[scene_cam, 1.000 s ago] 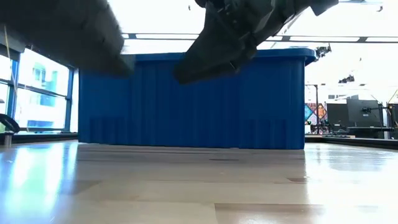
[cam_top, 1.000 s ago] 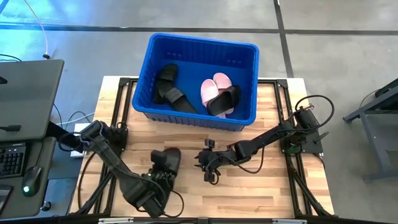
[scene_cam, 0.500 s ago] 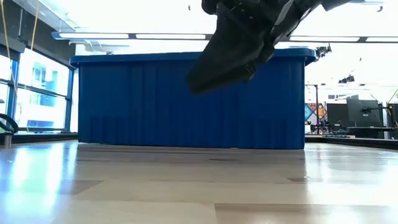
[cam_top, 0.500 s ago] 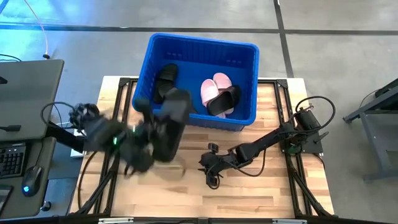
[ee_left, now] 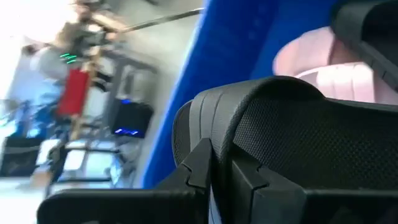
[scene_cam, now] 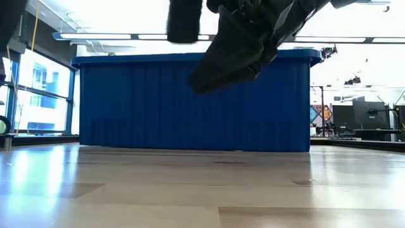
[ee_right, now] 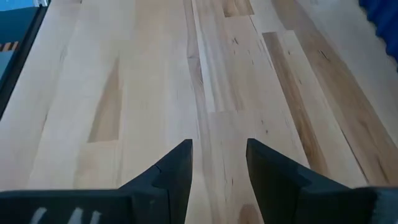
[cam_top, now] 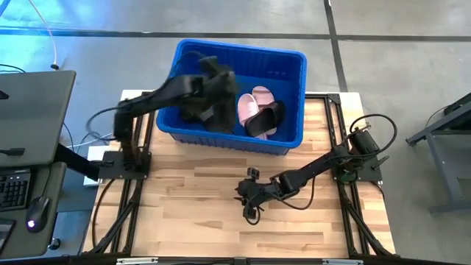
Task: Pick and place slides into bin
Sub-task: Put the black slipper into the blue basket
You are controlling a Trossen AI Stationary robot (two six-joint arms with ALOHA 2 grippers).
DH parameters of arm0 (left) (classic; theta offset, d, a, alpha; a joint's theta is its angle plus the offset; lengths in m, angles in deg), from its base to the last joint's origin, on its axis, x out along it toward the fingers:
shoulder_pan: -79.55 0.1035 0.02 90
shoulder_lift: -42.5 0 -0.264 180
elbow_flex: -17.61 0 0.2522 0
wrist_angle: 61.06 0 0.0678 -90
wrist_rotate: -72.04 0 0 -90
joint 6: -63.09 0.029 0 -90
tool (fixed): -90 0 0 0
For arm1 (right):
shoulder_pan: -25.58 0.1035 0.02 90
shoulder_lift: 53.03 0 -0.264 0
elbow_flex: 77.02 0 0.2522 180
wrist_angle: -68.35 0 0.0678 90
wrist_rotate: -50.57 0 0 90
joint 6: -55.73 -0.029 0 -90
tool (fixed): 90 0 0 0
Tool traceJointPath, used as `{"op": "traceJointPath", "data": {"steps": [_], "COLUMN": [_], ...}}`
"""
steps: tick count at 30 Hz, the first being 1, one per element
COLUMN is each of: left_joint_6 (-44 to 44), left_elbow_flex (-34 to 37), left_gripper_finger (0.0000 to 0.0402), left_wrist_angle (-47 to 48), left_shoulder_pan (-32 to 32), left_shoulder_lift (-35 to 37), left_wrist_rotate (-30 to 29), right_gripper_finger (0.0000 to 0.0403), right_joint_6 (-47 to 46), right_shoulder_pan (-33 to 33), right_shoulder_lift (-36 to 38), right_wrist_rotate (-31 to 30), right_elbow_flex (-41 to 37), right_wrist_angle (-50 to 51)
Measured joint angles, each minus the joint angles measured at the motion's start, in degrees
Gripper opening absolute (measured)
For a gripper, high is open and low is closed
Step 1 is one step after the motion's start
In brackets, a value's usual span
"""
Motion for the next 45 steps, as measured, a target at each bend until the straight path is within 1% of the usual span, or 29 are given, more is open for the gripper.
{"op": "traceJointPath", "data": {"steps": [4,6,11,14,17,20,23,25,29,35,37,39,43,45], "left_joint_6": [8.6,9.51,9.07,8.85,8.6,7.9,7.69,7.8,9.45,12.72,14.29,15.36,15.48,15.98], "left_elbow_flex": [0.0,0.0,0.04,0.1,0.05,0.0,0.0,-0.04,-0.19,-1.1,-1.53,-2.78,-7.32,-5.62], "left_gripper_finger": [0.0006,0.0007,0.0024,0.0022,0.0016,0.0019,0.0039,0.0058,0.0101,0.0159,0.0175,0.019,0.0216,0.0227], "left_wrist_angle": [-11.31,-14.69,-13.7,-11.39,-10.59,-9.3,-9.11,-9.41,-8.08,-1.1,2.06,3.48,9.3,10.09], "left_shoulder_pan": [6.49,8.49,13.22,15.4,16.88,18.5,19.84,20.16,19.82,19.37,19.11,18.57,18.27,17.97], "left_shoulder_lift": [-6.68,-10.3,-17.75,-21.58,-24.18,-25.55,-26.05,-26.01,-26.0,-25.95,-25.31,-24.54,-23.77,-21.04], "left_wrist_rotate": [11.19,13.39,14.91,16.71,18.36,22.17,28.43,30.15,30.25,31.55,32.83,32.91,32.41,32.03], "right_gripper_finger": [0.0142,0.0142,0.0142,0.0142,0.0142,0.0142,0.0142,0.0142,0.0142,0.0142,0.0142,0.0142,0.0142,0.0142], "right_joint_6": [0.02,0.02,-0.11,-0.04,-0.13,-1.57,-3.55,-4.87,-6.66,-7.91,-7.91,-7.93,-7.89,-7.88], "right_shoulder_pan": [0.0,0.03,0.75,1.17,1.42,1.67,2.02,2.27,2.81,4.16,4.6,4.91,5.42,5.42], "right_shoulder_lift": [0.0,0.0,0.0,0.0,0.0,0.0,0.0,0.0,0.0,0.0,0.0,0.0,0.0,0.0], "right_wrist_rotate": [0.02,0.01,-0.04,-0.06,-0.05,-0.09,-0.39,-0.47,-0.54,-0.46,-0.44,-0.03,1.27,2.26], "right_elbow_flex": [0.0,0.0,0.0,0.0,0.0,0.0,0.0,0.0,0.0,-0.02,-0.02,-0.02,-0.02,-0.02], "right_wrist_angle": [0.59,1.24,2.1,2.56,3.02,3.47,4.14,4.66,5.54,9.37,10.21,10.67,10.63,10.72]}}
